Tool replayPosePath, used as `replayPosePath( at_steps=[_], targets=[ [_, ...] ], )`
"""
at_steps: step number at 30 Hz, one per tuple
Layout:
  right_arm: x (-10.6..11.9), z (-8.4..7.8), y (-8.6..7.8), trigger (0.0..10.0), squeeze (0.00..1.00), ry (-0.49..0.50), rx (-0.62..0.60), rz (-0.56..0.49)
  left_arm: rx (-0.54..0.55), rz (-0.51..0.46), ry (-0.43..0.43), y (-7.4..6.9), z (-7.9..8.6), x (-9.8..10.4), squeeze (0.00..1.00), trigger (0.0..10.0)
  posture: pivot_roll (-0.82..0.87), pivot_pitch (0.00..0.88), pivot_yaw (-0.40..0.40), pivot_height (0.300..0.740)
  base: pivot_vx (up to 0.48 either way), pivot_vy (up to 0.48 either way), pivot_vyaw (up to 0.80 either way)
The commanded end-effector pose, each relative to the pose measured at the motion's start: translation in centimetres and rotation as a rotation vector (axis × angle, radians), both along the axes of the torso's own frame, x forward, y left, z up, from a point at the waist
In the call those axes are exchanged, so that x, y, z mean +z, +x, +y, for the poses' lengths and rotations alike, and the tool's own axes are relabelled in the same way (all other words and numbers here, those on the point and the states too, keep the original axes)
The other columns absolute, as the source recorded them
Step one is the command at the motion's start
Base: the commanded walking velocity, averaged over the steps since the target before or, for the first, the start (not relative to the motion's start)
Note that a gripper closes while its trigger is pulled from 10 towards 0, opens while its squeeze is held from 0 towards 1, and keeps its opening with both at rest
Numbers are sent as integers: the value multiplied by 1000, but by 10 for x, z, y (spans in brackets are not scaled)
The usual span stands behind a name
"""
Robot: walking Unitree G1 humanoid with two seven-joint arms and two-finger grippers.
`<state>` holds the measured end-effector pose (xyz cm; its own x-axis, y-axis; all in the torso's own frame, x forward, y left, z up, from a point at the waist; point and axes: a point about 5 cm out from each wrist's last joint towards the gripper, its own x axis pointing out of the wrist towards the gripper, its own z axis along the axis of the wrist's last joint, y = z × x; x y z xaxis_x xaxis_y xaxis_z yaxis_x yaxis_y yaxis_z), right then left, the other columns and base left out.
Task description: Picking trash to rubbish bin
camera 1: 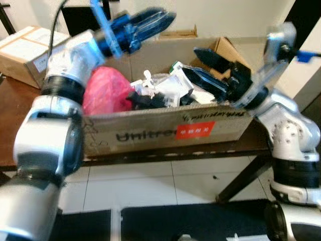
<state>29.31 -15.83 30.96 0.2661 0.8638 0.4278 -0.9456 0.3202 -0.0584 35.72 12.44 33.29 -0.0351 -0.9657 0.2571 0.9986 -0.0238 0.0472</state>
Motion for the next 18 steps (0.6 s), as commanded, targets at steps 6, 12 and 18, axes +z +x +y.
replayPosePath(
  at_steps=[6, 12, 18],
  targets=[
    [-23, 13, -27, 10000, 0, -26, 244, 71, -254, 57, 117, -58, -2, -35, 0, 10000, -23, 139, 6, 740, 0, 0, 0],
    [-58, 19, -28, 10000, 0, -167, 236, 175, -219, 144, 284, -76, -11, -88, 0, 10000, -20, 141, 7, 740, 0, 0, 0],
    [-88, 24, -30, 10000, 0, -288, 208, 252, -25, 167, 458, -83, -21, -137, 0, 10000, -18, 144, 11, 740, 0, 0, 0]
  ],
)
